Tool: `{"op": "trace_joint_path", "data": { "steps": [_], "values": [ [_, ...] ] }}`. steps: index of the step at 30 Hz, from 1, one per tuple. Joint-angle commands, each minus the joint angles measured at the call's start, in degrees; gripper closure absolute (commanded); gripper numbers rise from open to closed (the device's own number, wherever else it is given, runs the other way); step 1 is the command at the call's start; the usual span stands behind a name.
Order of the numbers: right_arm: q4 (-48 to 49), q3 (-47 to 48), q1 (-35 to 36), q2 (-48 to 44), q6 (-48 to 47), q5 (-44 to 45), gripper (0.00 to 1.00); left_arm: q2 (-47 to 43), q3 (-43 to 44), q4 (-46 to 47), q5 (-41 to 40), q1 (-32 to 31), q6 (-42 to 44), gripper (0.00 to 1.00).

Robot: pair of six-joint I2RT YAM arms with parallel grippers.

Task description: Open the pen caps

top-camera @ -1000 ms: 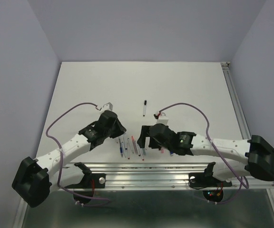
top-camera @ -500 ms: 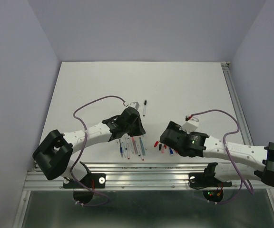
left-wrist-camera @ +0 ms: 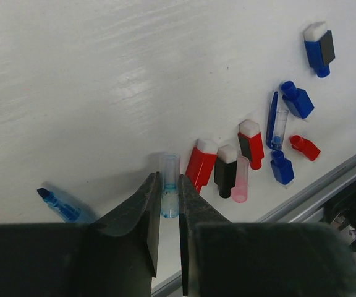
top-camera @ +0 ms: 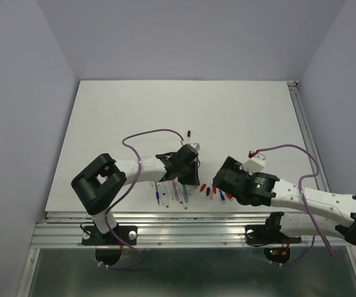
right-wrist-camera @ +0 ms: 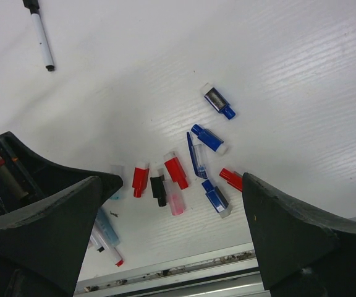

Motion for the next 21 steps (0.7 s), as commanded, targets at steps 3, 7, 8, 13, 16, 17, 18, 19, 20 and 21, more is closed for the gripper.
{"op": "trace_joint_path", "data": {
  "steps": [3, 7, 8, 13, 16, 17, 18, 19, 20, 21],
  "values": [
    [2.22, -1.42, -0.37, -0.04, -2.41, 2.03, 0.00, 1.00, 3.27, -0.66, 1.30, -0.84, 1.20, 0.79],
    [2.39, -1.42, -0.28, -0.57, -2.32, 1.60, 0.00, 0.39, 3.89, -1.88, 1.31, -0.93, 1.90, 0.71],
    [2.57, -1.42, -0.19, -0.74, -2.41, 1.60, 0.00, 0.13, 4.06, -2.32, 0.78, -0.93, 1.99, 0.71],
    [4.76, -2.74, -0.28, -2.59, -3.81, 1.42, 0.00, -1.81, 4.59, -3.03, 0.60, -0.93, 3.22, 0.64],
    [5.38, -3.18, -0.19, -3.47, -4.08, 1.24, 0.00, -2.78, 4.59, -3.21, 0.69, -0.93, 3.57, 0.59],
    [5.29, -3.27, -0.28, -3.82, -4.08, 1.24, 0.00, -2.95, 4.59, -3.47, 0.60, -0.93, 3.92, 0.58],
    [5.29, -3.27, -0.19, -3.91, -3.99, 1.24, 0.00, -3.21, 4.68, -3.65, 0.60, -0.93, 4.01, 0.55],
    [5.29, -3.27, -0.28, -4.08, -4.08, 1.42, 0.00, -3.30, 4.85, -4.08, 0.51, -0.93, 4.10, 0.55],
    [5.21, -3.27, -0.28, -4.43, -4.08, 1.33, 0.00, -3.48, 5.12, -4.43, 0.25, -0.93, 4.28, 0.55],
    [5.29, -3.27, -0.28, -4.52, -4.08, 1.33, 0.00, -3.48, 5.81, -4.87, -0.36, -0.93, 4.28, 0.54]
  ]
}}
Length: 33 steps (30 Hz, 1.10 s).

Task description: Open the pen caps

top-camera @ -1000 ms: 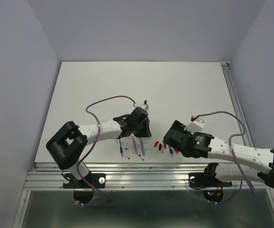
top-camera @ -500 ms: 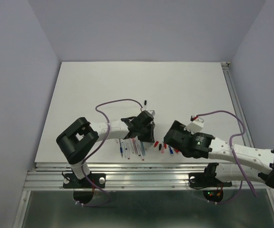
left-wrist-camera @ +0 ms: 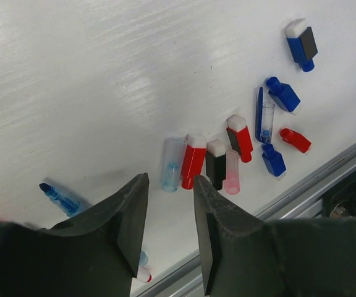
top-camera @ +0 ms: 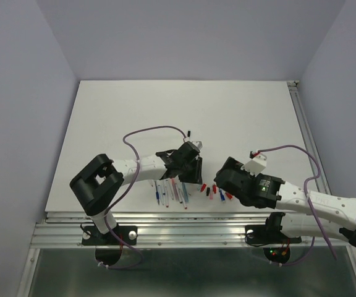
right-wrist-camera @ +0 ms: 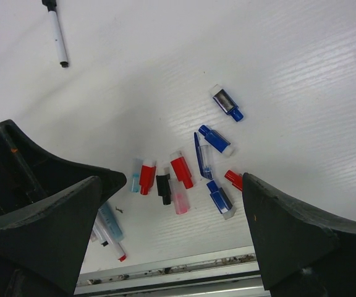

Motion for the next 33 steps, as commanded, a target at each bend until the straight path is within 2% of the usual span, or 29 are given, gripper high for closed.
{"op": "trace_joint_path", "data": {
  "steps": [1, 4, 6, 8, 12, 17, 22, 27, 30, 33],
  "values": [
    [1.62, -0.99, -0.19, -1.33, -0.27, 1.64, 0.00, -3.44, 3.81, -2.64, -1.83, -0.23, 1.76, 0.53],
    [1.62, -1.08, -0.28, -1.95, -0.10, 1.64, 0.00, -3.79, 7.14, -5.98, -6.92, 0.30, 1.94, 0.42],
    [1.71, -1.17, -0.28, -2.48, -0.36, 1.72, 0.00, -3.53, 8.90, -7.92, -10.26, 1.17, 2.99, 0.41],
    [1.88, -1.26, -0.19, -2.83, -0.80, 1.72, 0.00, -3.00, 11.02, -8.36, -11.32, 3.10, 3.96, 0.31],
    [2.85, -1.61, -0.28, -3.53, -3.17, 1.46, 0.00, -0.54, 16.27, -8.80, -11.41, 8.20, 7.38, 0.30],
    [3.82, -2.75, -0.28, -3.88, -4.14, 1.64, 0.00, 7.01, 22.96, -9.77, -9.75, 15.05, 10.72, 0.29],
    [4.70, -3.54, -0.28, -4.06, -5.11, 2.34, 0.00, 15.01, 32.96, -10.03, -7.19, 17.96, 15.12, 0.30],
    [5.57, -4.07, -0.28, -4.67, -6.60, 2.61, 0.00, 25.20, 43.70, -15.65, -10.79, 19.02, 18.20, 0.32],
    [6.19, -4.86, -0.19, -5.29, -7.22, 2.60, 0.00, 29.95, 50.64, -18.55, -10.98, 19.72, 19.51, 0.37],
    [6.10, -5.21, -0.28, -5.73, -7.22, 2.87, 0.00, 33.91, 53.81, -20.49, -11.24, 19.81, 19.96, 0.42]
  ]
}}
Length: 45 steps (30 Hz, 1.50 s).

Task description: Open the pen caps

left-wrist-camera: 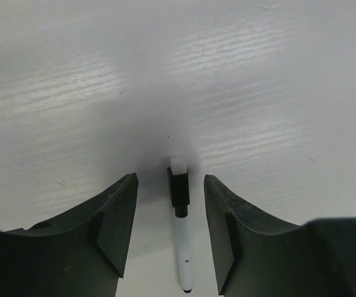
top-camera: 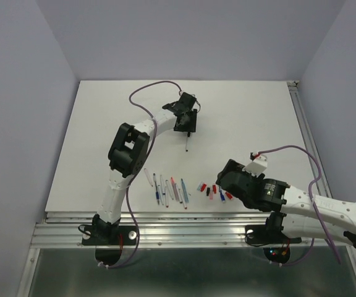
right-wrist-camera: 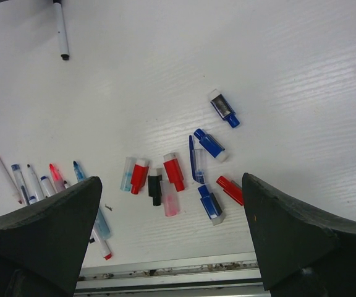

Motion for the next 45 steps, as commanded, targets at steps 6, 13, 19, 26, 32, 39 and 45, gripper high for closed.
{"op": "trace_joint_path", "data": {
  "steps": [6, 13, 19, 26, 32, 39, 45],
  "values": [
    [3.57, -2.35, -0.19, -2.50, -1.66, 3.44, 0.00, 5.80, 9.04, -6.45, 0.12, 0.34, 2.52, 0.55],
    [4.63, -2.62, -0.19, -3.56, -2.55, 3.44, 0.00, 6.86, 7.89, -7.86, -3.82, -0.28, 2.25, 0.69],
    [4.72, -2.44, -0.28, -3.21, -2.63, 3.09, 0.00, 7.65, 7.71, -8.91, -5.05, -1.25, 1.73, 0.91],
    [5.25, -2.18, -0.28, -3.38, -4.48, 0.90, 0.00, 3.28, 4.91, -8.22, -6.11, -1.25, -1.17, 1.00],
    [12.61, -3.41, -0.28, -3.91, -11.41, -5.78, 0.00, -8.96, -8.34, 0.48, -3.39, -1.25, -5.92, 1.00],
    [31.95, -7.19, -0.28, -5.14, -24.94, -17.11, 0.00, -28.72, -28.83, 10.24, -0.92, -2.56, -14.00, 1.00],
    [42.94, -6.58, -0.19, -1.19, -29.62, -24.76, 0.00, -40.32, -41.14, 12.62, -7.94, -9.94, -24.54, 1.00]
  ]
}}
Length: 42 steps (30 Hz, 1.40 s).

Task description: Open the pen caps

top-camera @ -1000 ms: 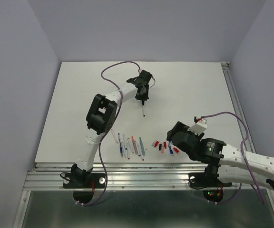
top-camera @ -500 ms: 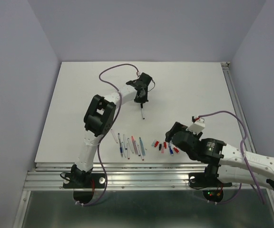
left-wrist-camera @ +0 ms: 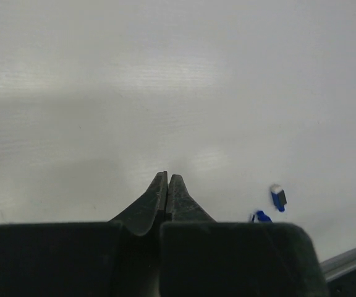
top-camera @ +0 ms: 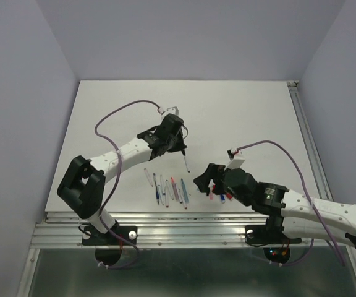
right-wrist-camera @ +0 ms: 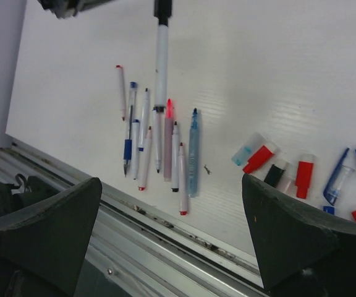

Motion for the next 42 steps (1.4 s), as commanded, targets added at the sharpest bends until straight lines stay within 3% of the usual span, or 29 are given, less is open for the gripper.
{"op": "trace_joint_path", "data": {
  "steps": [1, 10, 15, 18, 20, 21, 24, 25, 27, 28, 30, 31, 32, 35, 42],
  "values": [
    [14.16, 0.48, -0.19, 2.86, -6.43, -6.78, 0.00, -6.76, -6.18, 3.40, -5.67, -6.34, -8.99, 1.00],
    [15.23, 5.41, -0.19, 13.84, -7.49, -8.45, 0.02, -14.50, -9.79, 2.26, -12.01, -12.67, -15.94, 1.00],
    [17.24, 5.06, -0.19, 15.34, -7.92, -8.02, 0.15, -14.06, -9.52, 1.20, -11.22, -13.46, -16.21, 1.00],
    [18.39, 4.88, -0.19, 15.52, -8.45, -6.79, 0.18, -13.54, -9.35, 1.11, -11.40, -14.34, -16.21, 1.00],
    [17.95, 5.32, -0.28, 15.78, -8.45, -5.56, 0.28, -12.92, -9.09, 0.85, -11.40, -14.61, -16.20, 1.00],
    [17.17, 5.84, -0.19, 15.96, -8.19, -5.30, 0.42, -12.83, -9.08, 0.85, -11.48, -14.87, -16.12, 1.00],
    [15.85, 6.46, -0.19, 16.48, -7.75, -5.38, 0.65, -12.48, -8.56, 0.68, -11.05, -14.96, -16.03, 1.00],
    [15.49, 6.55, -0.19, 16.57, -7.40, -5.55, 0.78, -12.48, -8.38, 0.67, -10.87, -15.05, -16.03, 1.00],
    [14.88, 6.73, -0.19, 16.66, -6.96, -5.64, 0.88, -12.48, -7.68, 0.59, -10.26, -15.05, -15.77, 1.00],
    [14.79, 6.64, -0.19, 16.66, -6.61, -5.47, 0.98, -12.39, -7.33, 0.41, -9.47, -15.05, -15.33, 0.94],
    [14.88, 6.38, -0.19, 15.88, -6.08, -5.12, 0.99, -12.30, -6.62, -0.38, -8.50, -15.05, -15.06, 0.86],
    [14.88, 5.94, -0.19, 15.61, -5.82, -5.03, 0.99, -12.30, -6.62, -0.55, -8.32, -15.14, -15.06, 0.75],
    [14.96, 5.76, -0.19, 15.26, -5.56, -4.42, 0.99, -12.57, -6.71, -0.64, -8.15, -15.14, -15.15, 0.73],
    [16.27, 4.54, -0.19, 13.33, -5.20, -3.54, 0.99, -13.09, -7.24, -0.82, -7.62, -15.22, -15.24, 0.68],
    [16.90, 3.83, -0.19, 12.18, -5.29, -3.01, 0.99, -13.45, -7.68, -0.64, -6.39, -15.66, -15.68, 0.65]
  ]
}}
